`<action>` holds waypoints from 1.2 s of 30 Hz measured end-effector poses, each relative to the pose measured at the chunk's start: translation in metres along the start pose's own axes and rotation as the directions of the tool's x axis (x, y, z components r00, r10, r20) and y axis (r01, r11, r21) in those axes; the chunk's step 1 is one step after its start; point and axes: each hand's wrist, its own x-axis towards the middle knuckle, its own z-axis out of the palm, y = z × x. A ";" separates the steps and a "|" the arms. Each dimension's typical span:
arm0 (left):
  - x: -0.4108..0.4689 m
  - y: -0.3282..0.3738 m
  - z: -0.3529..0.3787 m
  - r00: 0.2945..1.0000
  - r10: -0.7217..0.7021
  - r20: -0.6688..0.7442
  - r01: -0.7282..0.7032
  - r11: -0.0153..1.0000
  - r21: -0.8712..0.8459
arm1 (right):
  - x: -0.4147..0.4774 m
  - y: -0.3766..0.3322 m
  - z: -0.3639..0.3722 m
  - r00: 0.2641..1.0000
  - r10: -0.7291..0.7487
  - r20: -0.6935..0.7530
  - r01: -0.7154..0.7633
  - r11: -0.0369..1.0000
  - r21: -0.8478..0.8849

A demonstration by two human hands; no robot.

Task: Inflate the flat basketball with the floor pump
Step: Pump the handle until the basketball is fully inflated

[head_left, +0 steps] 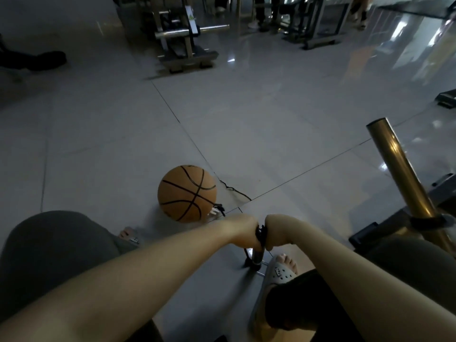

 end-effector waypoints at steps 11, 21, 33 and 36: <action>-0.019 0.006 -0.083 0.988 0.005 -0.154 -0.007 1.000 -0.009 | -0.027 -0.007 -0.084 1.000 -0.009 -0.005 0.009 0.996 0.087; 0.039 0.011 0.038 0.908 -0.066 -0.414 0.104 0.992 0.071 | 0.047 0.028 0.004 0.999 -0.001 0.045 0.005 0.996 -0.084; 0.010 0.013 0.032 0.967 -0.168 -0.193 0.169 0.986 -0.010 | 0.021 0.004 0.009 0.998 0.005 0.060 0.001 0.996 -0.095; -0.011 0.009 0.017 0.988 -0.148 -0.032 0.148 0.989 -0.003 | 0.003 -0.008 -0.003 0.990 -0.050 0.132 0.059 0.996 -0.067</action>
